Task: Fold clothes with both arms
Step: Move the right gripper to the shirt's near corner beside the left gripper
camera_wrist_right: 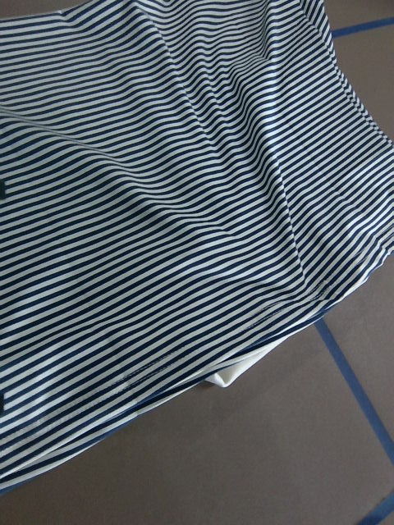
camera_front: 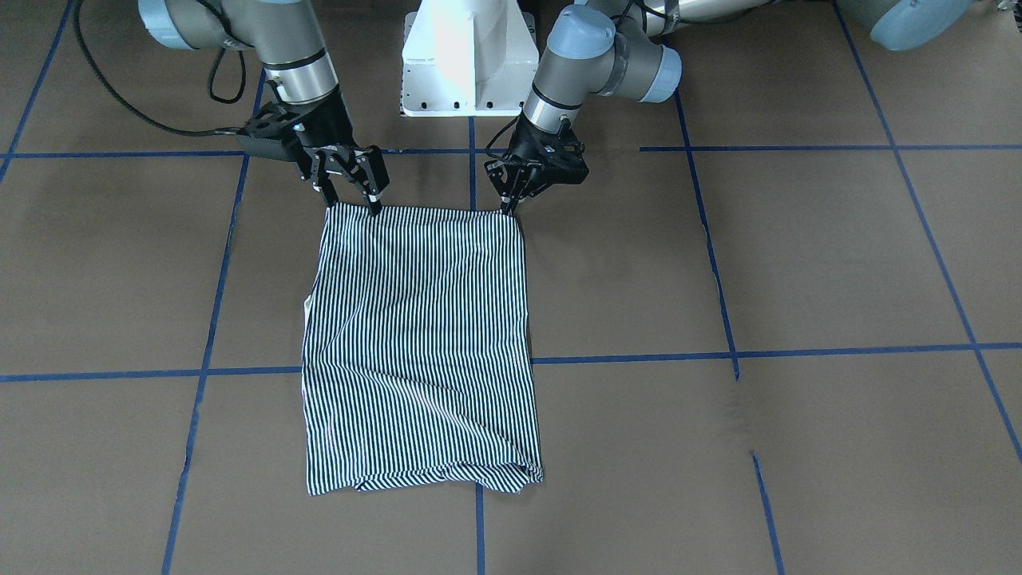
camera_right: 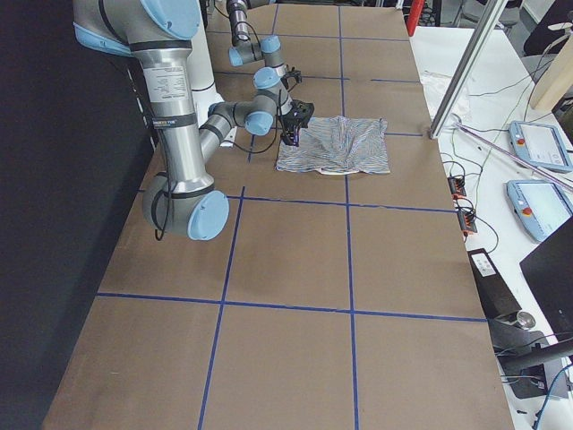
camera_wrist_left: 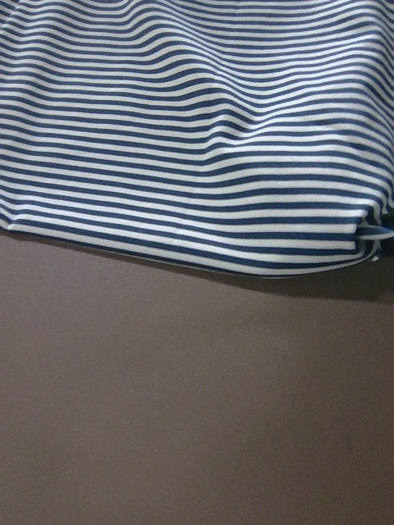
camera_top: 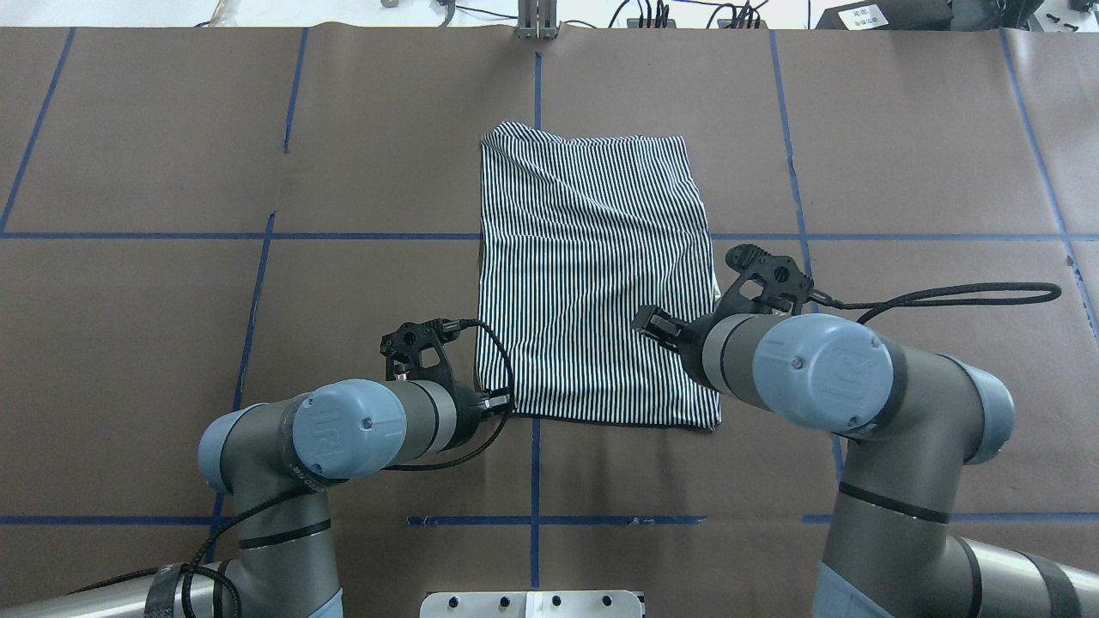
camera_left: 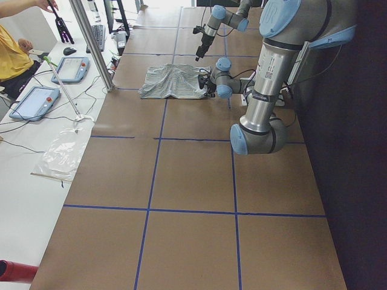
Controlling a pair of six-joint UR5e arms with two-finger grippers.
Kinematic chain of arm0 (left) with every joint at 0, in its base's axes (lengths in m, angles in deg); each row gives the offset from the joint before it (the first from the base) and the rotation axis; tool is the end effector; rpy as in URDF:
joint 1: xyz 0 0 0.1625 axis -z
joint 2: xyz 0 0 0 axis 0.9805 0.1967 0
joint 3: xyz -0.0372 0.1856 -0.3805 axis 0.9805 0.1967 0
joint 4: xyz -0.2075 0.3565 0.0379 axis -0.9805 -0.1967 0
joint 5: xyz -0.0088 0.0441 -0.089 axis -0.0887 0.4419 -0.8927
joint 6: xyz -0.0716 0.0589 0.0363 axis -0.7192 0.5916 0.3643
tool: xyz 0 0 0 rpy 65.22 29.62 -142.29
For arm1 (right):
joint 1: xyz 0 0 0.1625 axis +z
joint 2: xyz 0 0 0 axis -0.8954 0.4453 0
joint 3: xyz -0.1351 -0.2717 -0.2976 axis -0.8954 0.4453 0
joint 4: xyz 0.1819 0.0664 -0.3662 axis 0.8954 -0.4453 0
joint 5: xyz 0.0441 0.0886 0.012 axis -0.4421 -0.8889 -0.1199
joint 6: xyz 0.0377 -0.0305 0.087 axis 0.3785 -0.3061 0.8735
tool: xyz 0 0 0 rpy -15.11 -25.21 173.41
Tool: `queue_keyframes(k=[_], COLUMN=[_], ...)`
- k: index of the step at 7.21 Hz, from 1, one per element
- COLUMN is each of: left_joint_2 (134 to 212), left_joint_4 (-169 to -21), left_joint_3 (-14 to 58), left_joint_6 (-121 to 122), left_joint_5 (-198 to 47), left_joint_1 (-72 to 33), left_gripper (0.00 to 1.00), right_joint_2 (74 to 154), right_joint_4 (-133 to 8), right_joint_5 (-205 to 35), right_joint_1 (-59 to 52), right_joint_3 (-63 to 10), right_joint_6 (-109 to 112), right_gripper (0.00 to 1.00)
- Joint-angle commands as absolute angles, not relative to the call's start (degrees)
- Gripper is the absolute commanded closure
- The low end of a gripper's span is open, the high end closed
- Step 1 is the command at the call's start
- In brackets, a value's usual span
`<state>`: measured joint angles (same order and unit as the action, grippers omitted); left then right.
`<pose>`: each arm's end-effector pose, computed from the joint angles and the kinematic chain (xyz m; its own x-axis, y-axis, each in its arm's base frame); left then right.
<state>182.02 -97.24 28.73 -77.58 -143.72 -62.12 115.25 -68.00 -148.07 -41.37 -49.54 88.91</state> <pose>0.5862 -0.3134 0.2562 0.3924 -0.1726 -0.9035 0.3093 0.9498 -0.0471 -0.4612 -0.3388 0.2650 0.4397 0.4332 0.7868 -0.5417 0.8266 -0.1524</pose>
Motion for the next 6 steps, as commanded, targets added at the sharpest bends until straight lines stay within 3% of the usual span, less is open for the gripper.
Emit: queue_keyframes(k=[1,6], left_joint_2=[182.03,182.03], left_joint_4=[-97.41,-97.50], left_joint_3=[28.72,28.98], left_joint_6=[-77.58,-77.58], left_joint_5=[-143.75,-143.93], left_joint_1=[-62.13,-62.13], left_gripper=[1.00,1.00], right_joint_2=[110.73,110.28], right_joint_4=[-73.87,-78.98], right_joint_5=[-147.14,-147.58], right_joint_1=[-43.17,-43.43], right_joint_3=[-46.59,-41.84], right_joint_6=[95.75,97.88], right_gripper=[0.31,0.34])
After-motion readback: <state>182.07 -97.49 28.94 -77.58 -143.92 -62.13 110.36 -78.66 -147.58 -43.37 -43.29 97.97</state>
